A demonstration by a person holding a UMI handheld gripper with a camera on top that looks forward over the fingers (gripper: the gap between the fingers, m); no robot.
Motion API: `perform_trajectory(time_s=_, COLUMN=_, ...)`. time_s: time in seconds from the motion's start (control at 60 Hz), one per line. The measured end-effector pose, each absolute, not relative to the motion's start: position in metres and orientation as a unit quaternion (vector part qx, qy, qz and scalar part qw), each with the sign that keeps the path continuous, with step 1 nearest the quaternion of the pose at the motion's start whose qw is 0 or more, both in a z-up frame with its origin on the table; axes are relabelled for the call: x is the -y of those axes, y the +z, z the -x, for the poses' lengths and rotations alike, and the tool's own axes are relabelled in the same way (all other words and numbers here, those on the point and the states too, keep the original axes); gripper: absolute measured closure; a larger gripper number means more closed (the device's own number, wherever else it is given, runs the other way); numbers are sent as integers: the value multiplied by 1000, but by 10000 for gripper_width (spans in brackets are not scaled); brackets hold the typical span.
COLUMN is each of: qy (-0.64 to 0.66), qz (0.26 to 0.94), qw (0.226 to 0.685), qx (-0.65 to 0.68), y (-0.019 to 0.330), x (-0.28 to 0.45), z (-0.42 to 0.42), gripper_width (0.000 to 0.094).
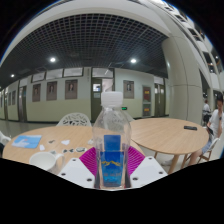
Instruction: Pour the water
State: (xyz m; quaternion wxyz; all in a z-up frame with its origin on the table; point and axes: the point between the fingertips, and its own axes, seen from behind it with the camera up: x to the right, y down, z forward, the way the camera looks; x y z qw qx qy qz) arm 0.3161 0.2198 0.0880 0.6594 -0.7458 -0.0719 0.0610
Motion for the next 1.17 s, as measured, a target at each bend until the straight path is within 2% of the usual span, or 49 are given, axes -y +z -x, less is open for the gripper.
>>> perform_trajectory(time_s=0.017, qy=58, qz=748, qw=657, qx=79, y=108, x=-234, z=-301, gripper_width=596)
perform_trajectory(time_s=0.067, qy=54, qz=749, qw=653, qx=98, y=96, x=-239, z=-303, gripper_width=596)
perform_trajectory(time_s=0.083, qy=56, qz=750, qw=651, qx=104, y=81, x=-234, z=-312, gripper_width=595)
perform_trajectory(time_s=0.1, qy=57, qz=752, qw=648, qx=106, y=93, x=-229, z=-293, gripper_width=596)
perform_trajectory(time_s=0.15, qy=69, qz=761, qw=635, qx=111, y=82, x=-232, z=-290, gripper_width=597)
perform_trajectory(time_s=0.167, qy=73, qz=764, qw=630, qx=114, y=65, x=-238, z=-310, gripper_width=590)
perform_trajectory(time_s=0.2, qy=74, qz=761, qw=635, qx=111, y=83, x=-229, z=-282, gripper_width=593)
perform_trajectory(time_s=0.3, qy=79, qz=762, qw=634, qx=105, y=82, x=-236, z=-286, gripper_width=595)
perform_trajectory(time_s=0.35, qy=84, qz=762, qw=635, qx=95, y=83, x=-239, z=-286, gripper_width=561)
perform_trajectory(time_s=0.417, qy=82, qz=763, qw=635, qx=89, y=83, x=-240, z=-288, gripper_width=448)
perform_trajectory(time_s=0.467, qy=74, qz=774, qw=622, qx=90, y=77, x=-238, z=-291, gripper_width=281)
perform_trajectory(time_s=0.517, qy=68, qz=786, qw=609, qx=84, y=74, x=-235, z=-298, gripper_width=66)
perform_trajectory(time_s=0.55, qy=71, qz=789, qw=605, qx=78, y=76, x=-227, z=-301, gripper_width=93)
perform_trajectory(time_s=0.667, qy=80, qz=803, qw=588, qx=56, y=83, x=-180, z=-307, gripper_width=90)
perform_trajectory(time_s=0.683, qy=82, qz=804, qw=586, qx=59, y=99, x=-187, z=-306, gripper_width=92)
perform_trajectory(time_s=0.717, qy=85, qz=802, qw=588, qx=63, y=90, x=-154, z=-302, gripper_width=90)
perform_trajectory(time_s=0.817, qy=93, qz=786, qw=604, qx=91, y=115, x=-95, z=-287, gripper_width=89)
perform_trajectory(time_s=0.95, qy=139, qz=768, qw=611, qx=130, y=128, x=-18, z=-247, gripper_width=91)
perform_trajectory(time_s=0.967, qy=146, qz=767, qw=610, qx=136, y=132, x=-25, z=-241, gripper_width=91)
perform_trajectory(time_s=1.033, qy=166, qz=762, qw=607, qx=155, y=126, x=22, z=-221, gripper_width=78)
perform_trajectory(time_s=1.167, qy=182, qz=759, qw=607, qx=147, y=117, x=58, z=-210, gripper_width=77)
